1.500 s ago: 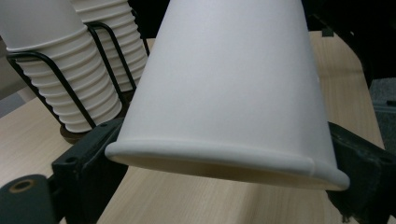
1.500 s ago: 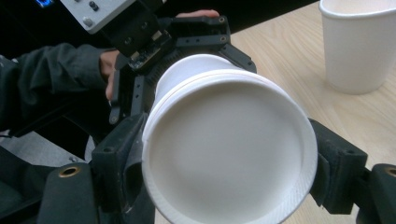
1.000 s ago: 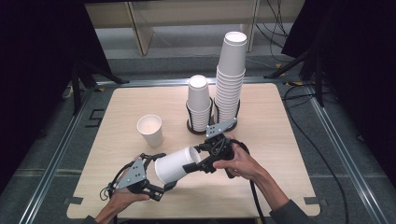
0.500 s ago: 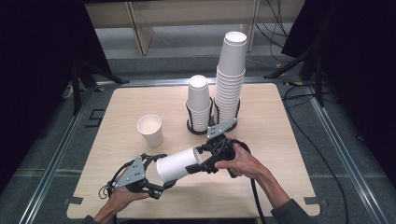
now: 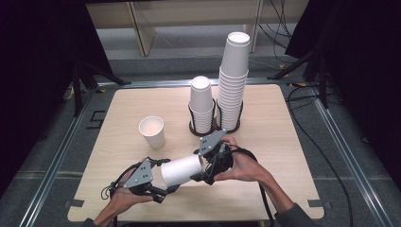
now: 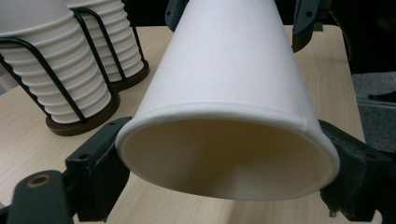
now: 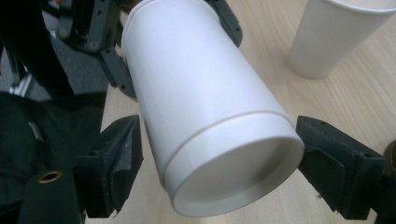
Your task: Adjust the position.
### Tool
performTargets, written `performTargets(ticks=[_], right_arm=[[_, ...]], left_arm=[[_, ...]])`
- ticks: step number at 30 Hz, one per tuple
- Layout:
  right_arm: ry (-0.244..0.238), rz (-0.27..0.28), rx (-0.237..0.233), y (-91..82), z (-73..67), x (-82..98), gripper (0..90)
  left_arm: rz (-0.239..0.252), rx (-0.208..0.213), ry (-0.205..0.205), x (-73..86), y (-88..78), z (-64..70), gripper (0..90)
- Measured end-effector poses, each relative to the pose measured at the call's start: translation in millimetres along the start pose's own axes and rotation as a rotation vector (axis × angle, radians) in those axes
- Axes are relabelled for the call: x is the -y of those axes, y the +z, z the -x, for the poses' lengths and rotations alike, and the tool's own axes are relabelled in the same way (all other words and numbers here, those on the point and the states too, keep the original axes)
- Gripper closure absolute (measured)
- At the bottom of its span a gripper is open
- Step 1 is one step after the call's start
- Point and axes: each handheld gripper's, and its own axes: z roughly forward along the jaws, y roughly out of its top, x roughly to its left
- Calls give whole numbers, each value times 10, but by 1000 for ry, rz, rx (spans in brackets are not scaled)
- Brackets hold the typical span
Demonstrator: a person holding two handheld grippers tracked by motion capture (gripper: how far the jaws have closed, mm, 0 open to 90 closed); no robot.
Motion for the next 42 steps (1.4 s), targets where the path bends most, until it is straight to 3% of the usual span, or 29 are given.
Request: performTargets(ticks=[5,6,9,11,19,25,34,37,42], right_arm=[[-47,-69,0,40,-62,-37,165],[-76,-77,-9,61,-60,-43,165],[-83,-118,-4,95,-98,-54,173],[-147,-130,-10,133,-94,-76,172],[-186,-199,-5,216,-154,-101,177],[-225,-227,24,237,-159,-109,189],[-254,-246,20,271,-155,-111,228],[-255,-242,17,264,-154,-107,235],[-263,-223,-6,241,-150,-100,245]], left_arm=[[-22,17,13,3,9,8,134],[-34,20,25,-3,4,7,134],[-41,33,31,-4,10,17,135],[-35,38,29,-6,17,23,135],[-29,50,32,-9,10,21,136],[-38,62,39,-16,-2,12,138],[-10,70,30,-12,5,20,138],[-21,68,40,-22,-16,13,138],[0,85,19,-25,-26,11,127]])
